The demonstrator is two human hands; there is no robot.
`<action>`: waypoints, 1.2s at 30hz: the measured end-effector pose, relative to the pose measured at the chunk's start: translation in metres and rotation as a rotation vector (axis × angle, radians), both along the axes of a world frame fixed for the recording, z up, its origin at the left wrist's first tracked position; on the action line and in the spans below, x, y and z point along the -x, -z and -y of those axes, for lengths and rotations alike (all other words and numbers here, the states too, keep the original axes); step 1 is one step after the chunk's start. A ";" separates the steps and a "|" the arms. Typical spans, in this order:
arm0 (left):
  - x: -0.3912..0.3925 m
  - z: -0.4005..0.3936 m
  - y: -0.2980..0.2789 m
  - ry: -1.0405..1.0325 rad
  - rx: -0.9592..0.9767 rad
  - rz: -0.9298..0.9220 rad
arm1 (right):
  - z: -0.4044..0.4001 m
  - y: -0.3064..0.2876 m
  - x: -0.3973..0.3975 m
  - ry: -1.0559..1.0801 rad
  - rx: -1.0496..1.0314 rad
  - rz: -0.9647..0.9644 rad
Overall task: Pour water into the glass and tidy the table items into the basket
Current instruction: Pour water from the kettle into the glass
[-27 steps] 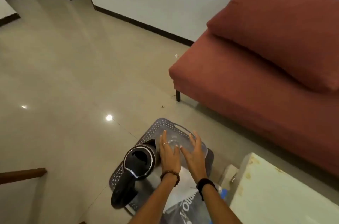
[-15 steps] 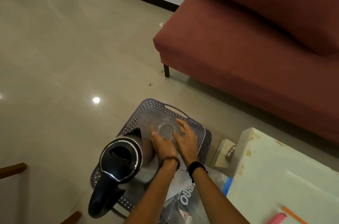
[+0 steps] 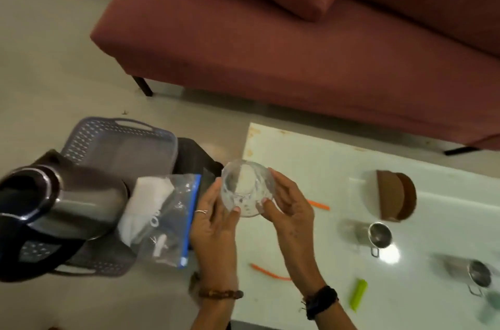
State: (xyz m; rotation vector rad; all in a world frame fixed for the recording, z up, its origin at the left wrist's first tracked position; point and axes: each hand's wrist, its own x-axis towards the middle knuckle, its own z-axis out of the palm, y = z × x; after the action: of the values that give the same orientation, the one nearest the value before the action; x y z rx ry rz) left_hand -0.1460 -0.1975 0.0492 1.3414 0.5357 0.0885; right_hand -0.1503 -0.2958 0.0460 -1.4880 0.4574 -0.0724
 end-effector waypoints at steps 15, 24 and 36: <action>0.106 0.168 0.119 0.103 0.193 -0.465 | 0.175 0.121 0.131 0.113 -0.102 -0.247; 0.096 0.179 0.148 0.122 0.241 -0.501 | 0.189 0.153 0.126 0.114 -0.222 -0.283; 0.102 0.166 0.164 0.224 0.152 -0.468 | 0.175 0.169 0.141 0.148 -0.198 -0.275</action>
State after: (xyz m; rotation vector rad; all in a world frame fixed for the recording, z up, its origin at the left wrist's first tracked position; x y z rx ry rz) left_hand -0.2477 -0.3636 -0.1152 1.2657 0.7623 -0.4520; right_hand -0.2915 -0.4707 -0.1235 -1.2720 0.7747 0.0607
